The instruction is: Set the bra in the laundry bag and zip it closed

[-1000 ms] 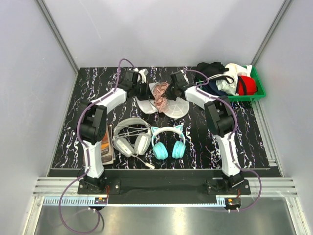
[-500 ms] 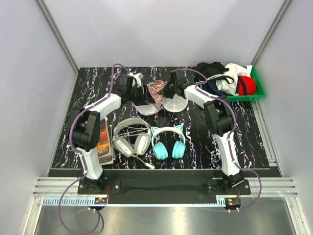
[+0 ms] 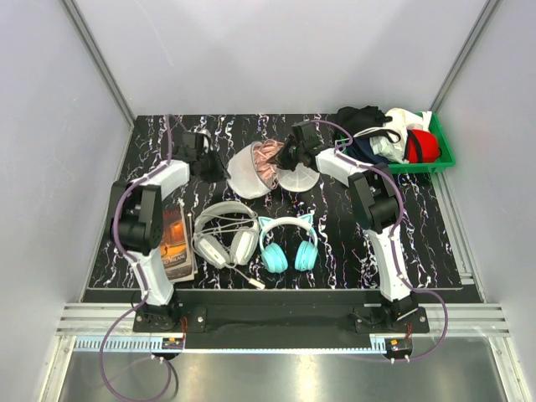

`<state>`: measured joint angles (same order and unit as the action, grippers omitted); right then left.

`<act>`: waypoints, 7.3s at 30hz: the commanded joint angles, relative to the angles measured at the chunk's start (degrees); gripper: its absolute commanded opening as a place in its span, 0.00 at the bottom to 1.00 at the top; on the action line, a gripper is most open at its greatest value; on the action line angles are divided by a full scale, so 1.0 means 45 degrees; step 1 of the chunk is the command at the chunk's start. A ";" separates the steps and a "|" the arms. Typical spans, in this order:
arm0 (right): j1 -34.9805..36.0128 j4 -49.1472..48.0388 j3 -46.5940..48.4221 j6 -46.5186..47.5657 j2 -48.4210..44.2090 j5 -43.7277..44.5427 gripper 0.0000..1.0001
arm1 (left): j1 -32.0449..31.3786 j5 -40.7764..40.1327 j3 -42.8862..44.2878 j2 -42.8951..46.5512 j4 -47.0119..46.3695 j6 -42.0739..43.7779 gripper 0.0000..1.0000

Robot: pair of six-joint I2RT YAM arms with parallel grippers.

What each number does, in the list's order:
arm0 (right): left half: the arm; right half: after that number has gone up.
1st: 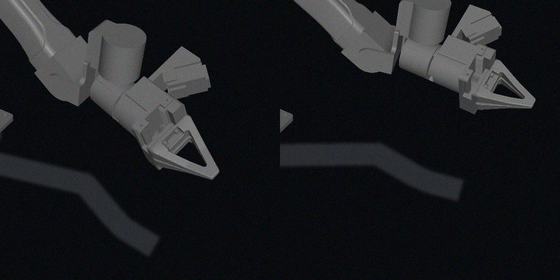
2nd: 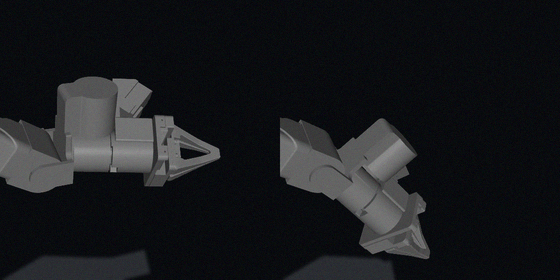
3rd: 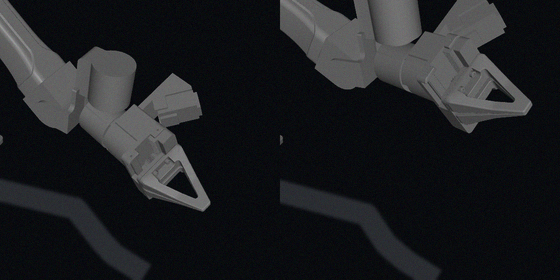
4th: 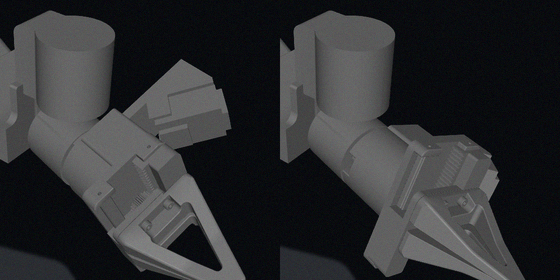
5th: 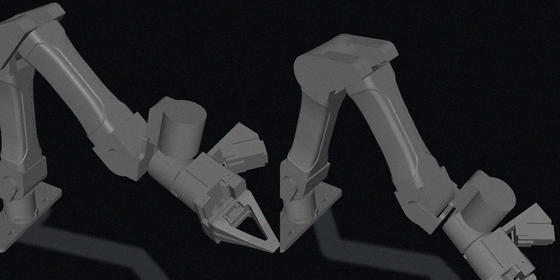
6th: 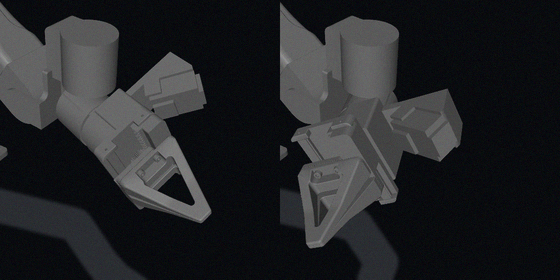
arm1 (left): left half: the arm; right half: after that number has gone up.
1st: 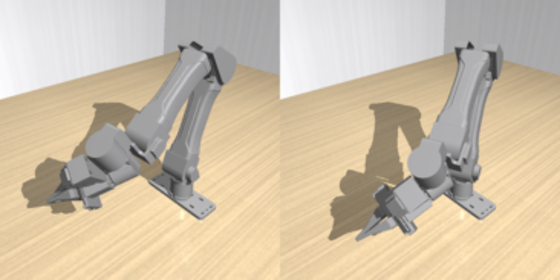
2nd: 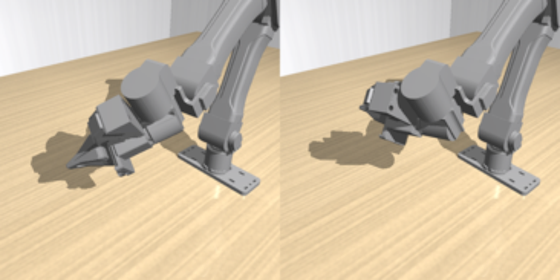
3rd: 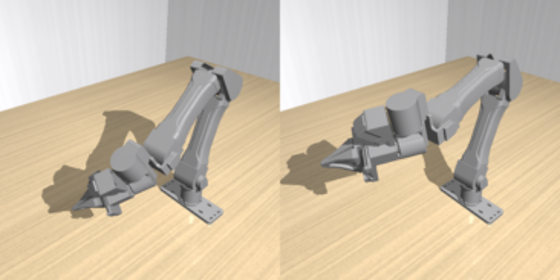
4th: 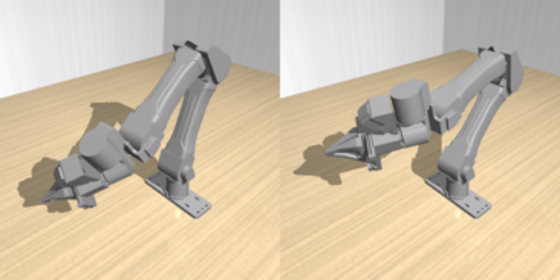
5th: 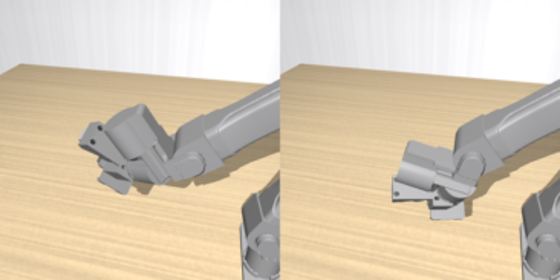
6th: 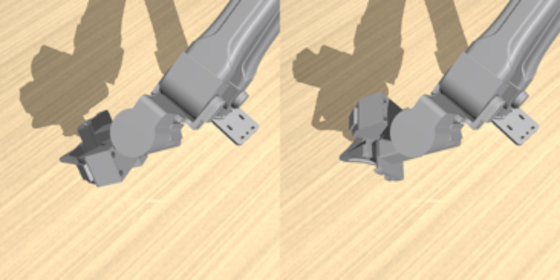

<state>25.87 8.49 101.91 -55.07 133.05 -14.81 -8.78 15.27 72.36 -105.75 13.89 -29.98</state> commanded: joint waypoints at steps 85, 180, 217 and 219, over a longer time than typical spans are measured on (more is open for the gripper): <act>-0.1960 0.4832 -0.1084 0.2198 -0.0799 0.5732 0.41 | -0.4319 -0.1595 0.7124 -0.5191 0.1542 0.3517 0.27; -0.0631 -0.7938 -0.9440 -0.0202 -0.6305 -0.1535 0.91 | -0.1624 0.2487 -0.4105 -0.0464 -1.6780 -1.0175 0.00; -0.0241 -0.8881 -0.9229 -0.3367 -0.5564 -0.1260 0.48 | -0.1136 0.2488 -0.4420 0.0570 -1.2740 -0.7639 0.22; -0.0241 -0.8685 -0.9092 -0.3524 -0.5622 -0.1299 0.46 | -0.1116 0.2195 -0.4147 0.1095 -1.0925 -0.6176 0.28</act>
<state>24.18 -30.17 57.76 -69.49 108.01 -20.43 -14.24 25.93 50.61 -106.98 -45.69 -68.99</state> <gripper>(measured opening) 0.491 0.231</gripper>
